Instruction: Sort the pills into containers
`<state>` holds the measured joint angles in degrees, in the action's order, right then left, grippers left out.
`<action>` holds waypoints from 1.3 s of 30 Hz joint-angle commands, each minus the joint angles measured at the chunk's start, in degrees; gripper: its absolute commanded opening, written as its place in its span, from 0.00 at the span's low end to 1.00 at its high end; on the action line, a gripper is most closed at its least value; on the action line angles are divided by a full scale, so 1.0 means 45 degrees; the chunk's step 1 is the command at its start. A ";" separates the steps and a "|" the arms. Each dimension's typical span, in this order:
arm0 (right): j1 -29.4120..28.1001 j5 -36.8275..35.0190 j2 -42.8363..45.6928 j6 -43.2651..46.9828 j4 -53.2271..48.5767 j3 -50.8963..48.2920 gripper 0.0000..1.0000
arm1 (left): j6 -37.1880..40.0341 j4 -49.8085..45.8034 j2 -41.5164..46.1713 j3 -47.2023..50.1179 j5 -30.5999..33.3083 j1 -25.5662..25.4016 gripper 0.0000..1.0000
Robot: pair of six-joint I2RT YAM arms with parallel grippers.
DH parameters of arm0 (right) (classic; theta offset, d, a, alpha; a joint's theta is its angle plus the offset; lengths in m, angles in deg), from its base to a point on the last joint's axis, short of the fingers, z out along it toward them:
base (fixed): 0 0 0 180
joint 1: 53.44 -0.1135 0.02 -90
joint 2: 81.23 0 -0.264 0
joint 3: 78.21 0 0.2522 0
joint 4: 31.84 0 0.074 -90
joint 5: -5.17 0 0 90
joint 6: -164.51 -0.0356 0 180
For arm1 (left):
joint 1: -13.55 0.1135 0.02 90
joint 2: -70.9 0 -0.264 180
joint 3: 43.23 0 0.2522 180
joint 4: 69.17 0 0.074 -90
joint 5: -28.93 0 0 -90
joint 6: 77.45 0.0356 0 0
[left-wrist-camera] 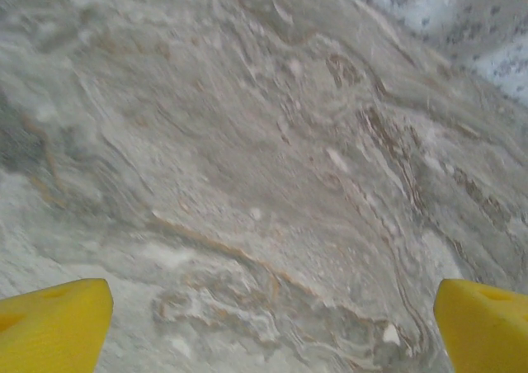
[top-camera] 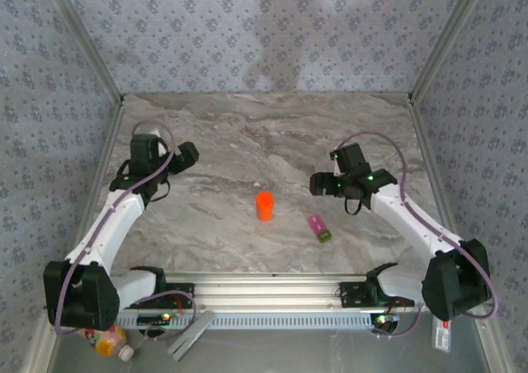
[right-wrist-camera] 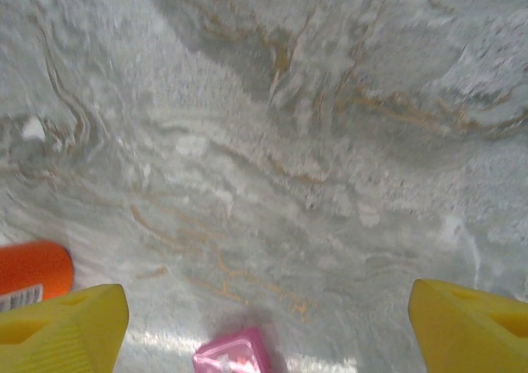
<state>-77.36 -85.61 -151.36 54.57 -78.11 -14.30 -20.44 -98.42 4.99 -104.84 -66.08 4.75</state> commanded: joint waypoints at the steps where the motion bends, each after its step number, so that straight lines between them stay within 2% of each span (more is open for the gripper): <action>1: -0.0668 -0.1133 -0.0467 -0.0189 -0.1745 0.0483 0.89 | -0.0626 -0.0437 -0.0366 -0.0458 -0.0223 -0.0633 1.00; 6: -0.1872 -0.1628 -0.0890 -0.0570 -0.2842 0.0603 0.88 | -0.0763 -0.0370 -0.1003 -0.0610 -0.0155 -0.1512 1.00; 12: -0.2683 -0.1341 -0.1229 -0.0990 -0.3259 -0.0009 0.86 | -0.0793 -0.0403 -0.1403 -0.0850 -0.0155 -0.1814 1.00; 22: -0.3122 -0.0187 -0.1842 -0.1102 -0.3130 -0.0975 0.81 | -0.0851 -0.0385 -0.1632 -0.0986 -0.0174 -0.1891 1.00; 39: -0.3260 0.0072 -0.2710 -0.0938 -0.2679 -0.1272 0.76 | -0.0966 -0.0362 -0.1900 -0.1240 -0.0177 -0.1995 1.00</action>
<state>-91.63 -86.24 -162.90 50.74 -89.74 -19.40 -24.20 -99.68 -3.21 -108.54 -66.43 -3.73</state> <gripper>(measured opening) 0.764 0.997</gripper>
